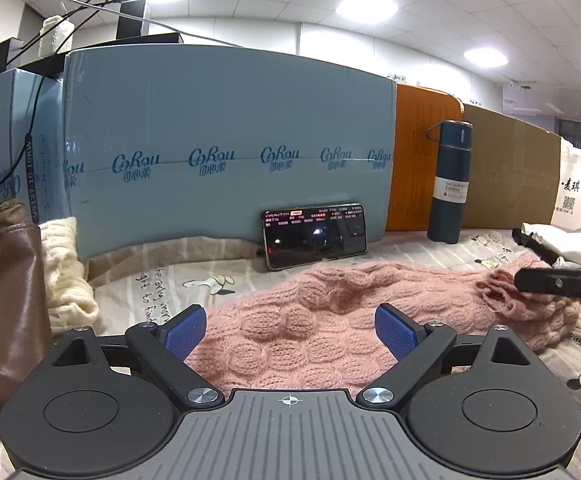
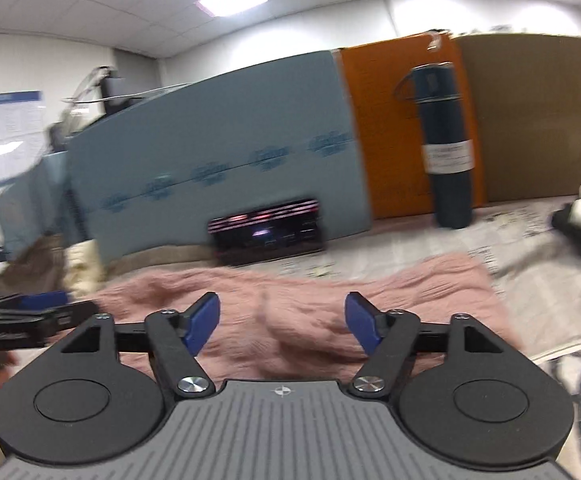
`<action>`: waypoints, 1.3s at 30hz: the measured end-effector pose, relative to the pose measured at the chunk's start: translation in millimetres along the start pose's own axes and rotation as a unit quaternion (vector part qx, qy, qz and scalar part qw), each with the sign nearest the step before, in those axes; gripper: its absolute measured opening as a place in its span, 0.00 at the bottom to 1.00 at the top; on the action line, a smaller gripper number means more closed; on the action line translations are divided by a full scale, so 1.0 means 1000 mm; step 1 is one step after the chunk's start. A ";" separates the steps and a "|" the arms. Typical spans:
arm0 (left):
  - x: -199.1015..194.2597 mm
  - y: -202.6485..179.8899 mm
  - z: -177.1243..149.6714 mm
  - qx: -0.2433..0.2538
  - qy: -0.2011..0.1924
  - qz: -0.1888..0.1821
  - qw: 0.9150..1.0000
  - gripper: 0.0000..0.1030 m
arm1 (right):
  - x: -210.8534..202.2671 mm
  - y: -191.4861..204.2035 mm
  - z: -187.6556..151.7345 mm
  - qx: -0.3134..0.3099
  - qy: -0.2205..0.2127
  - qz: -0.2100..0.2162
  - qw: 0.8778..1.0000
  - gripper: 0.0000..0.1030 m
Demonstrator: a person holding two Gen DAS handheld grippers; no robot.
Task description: Fold clothes
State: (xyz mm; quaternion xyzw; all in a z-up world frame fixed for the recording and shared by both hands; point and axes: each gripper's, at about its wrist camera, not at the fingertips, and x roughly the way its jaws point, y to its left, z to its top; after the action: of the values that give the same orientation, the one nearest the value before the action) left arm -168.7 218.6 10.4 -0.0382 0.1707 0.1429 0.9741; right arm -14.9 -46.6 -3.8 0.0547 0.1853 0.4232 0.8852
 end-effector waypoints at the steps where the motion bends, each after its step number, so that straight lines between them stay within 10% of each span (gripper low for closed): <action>1: 0.000 0.000 0.000 0.000 0.001 0.000 1.000 0.91 | 0.001 0.001 -0.001 -0.003 0.007 0.013 1.000 0.79; 6: 0.001 0.002 -0.001 -0.003 0.001 0.001 1.000 0.91 | 0.018 -0.011 -0.001 0.044 0.077 0.043 0.995 0.82; 9: 0.002 0.004 -0.001 -0.009 0.001 0.007 1.000 0.91 | -0.002 -0.021 0.004 0.074 0.004 0.051 0.996 0.84; 14: 0.003 0.009 -0.001 -0.024 0.003 0.020 0.999 0.91 | -0.022 -0.041 0.007 0.113 -0.078 -0.081 0.987 0.94; 22: 0.009 0.023 -0.002 -0.066 0.020 0.039 0.997 0.92 | 0.001 -0.075 0.001 0.214 0.027 -0.148 0.965 0.94; 28: 0.010 0.026 -0.004 -0.073 0.023 0.036 0.996 0.92 | -0.001 -0.051 -0.001 0.135 0.010 -0.139 0.981 0.47; 34: 0.009 0.026 -0.004 -0.073 0.020 0.028 0.997 0.92 | -0.020 -0.022 0.001 0.046 -0.053 -0.051 0.996 0.24; 39: 0.007 0.026 -0.003 -0.075 0.007 0.018 0.997 0.92 | -0.045 -0.035 0.011 0.096 -0.088 -0.062 0.989 0.20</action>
State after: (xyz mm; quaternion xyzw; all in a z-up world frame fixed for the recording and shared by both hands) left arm -171.2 244.3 4.7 -0.1089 0.1674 0.1722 0.9646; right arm -10.6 -102.8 10.2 0.1653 0.1494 0.3409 0.9133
